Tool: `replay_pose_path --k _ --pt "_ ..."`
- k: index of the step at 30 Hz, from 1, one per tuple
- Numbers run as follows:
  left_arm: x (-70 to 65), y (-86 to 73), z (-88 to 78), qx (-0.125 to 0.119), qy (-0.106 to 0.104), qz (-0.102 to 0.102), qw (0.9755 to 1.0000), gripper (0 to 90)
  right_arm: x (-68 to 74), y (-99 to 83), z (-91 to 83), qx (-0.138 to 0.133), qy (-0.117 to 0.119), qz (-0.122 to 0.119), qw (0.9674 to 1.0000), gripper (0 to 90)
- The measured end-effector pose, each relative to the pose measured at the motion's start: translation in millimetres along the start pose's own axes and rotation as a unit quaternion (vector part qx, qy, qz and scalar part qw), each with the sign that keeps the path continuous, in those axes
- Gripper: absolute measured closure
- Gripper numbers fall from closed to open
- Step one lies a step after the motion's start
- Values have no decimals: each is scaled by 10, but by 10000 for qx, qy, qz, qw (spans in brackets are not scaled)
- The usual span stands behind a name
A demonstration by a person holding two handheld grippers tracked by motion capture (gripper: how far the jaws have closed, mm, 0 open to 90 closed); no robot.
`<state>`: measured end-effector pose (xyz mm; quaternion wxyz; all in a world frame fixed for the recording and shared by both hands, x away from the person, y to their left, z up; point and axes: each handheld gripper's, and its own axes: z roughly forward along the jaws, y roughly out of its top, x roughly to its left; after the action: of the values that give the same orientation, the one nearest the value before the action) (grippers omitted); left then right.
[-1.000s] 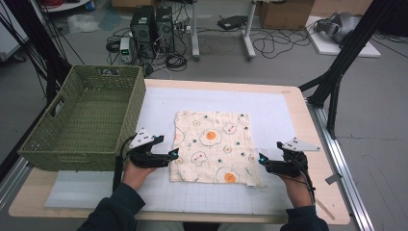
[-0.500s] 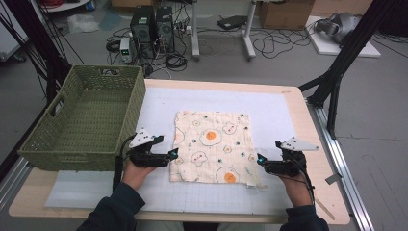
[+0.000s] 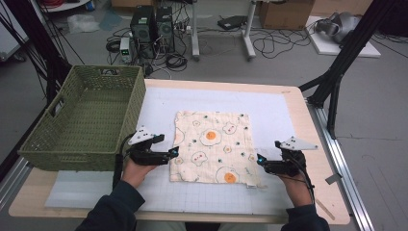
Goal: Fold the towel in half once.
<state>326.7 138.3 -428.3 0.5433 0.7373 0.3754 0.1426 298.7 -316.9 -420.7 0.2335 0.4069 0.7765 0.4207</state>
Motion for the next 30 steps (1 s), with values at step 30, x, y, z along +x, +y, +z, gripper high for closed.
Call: replay_pose_path --k 30 --pt "293 773 631 266 401 -65 9988 246 -38 8 0 -26 267 87 9996 118"
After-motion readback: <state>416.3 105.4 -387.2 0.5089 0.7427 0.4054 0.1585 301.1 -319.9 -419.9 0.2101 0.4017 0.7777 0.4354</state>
